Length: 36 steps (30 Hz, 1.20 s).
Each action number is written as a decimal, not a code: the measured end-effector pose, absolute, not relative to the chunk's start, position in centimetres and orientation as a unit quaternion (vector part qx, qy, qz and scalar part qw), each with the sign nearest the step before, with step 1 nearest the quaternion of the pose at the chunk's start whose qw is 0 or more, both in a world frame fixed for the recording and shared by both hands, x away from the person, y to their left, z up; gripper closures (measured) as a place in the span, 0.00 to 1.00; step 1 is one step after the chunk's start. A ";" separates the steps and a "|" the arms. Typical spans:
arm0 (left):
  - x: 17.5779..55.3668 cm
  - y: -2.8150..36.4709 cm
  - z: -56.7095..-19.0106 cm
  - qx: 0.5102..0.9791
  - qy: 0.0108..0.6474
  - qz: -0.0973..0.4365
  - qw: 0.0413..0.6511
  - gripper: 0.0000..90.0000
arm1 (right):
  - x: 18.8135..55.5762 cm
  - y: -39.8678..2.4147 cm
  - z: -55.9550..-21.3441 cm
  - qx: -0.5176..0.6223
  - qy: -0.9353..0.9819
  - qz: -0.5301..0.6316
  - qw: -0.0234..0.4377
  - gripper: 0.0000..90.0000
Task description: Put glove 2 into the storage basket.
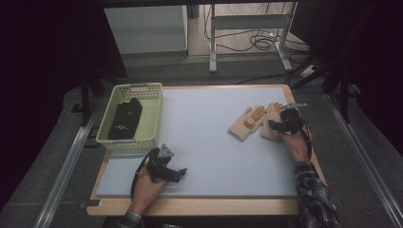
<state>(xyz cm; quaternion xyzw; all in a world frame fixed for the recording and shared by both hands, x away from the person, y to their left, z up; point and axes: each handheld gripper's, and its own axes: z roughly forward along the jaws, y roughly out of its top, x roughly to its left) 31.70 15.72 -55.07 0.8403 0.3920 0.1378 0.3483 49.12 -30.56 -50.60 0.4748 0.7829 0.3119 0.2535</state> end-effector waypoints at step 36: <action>31.7 15.7 -55.1 0.840 0.393 0.138 0.348 0.01 | 42.3 -28.3 -46.2 0.439 0.786 0.378 0.215 0.71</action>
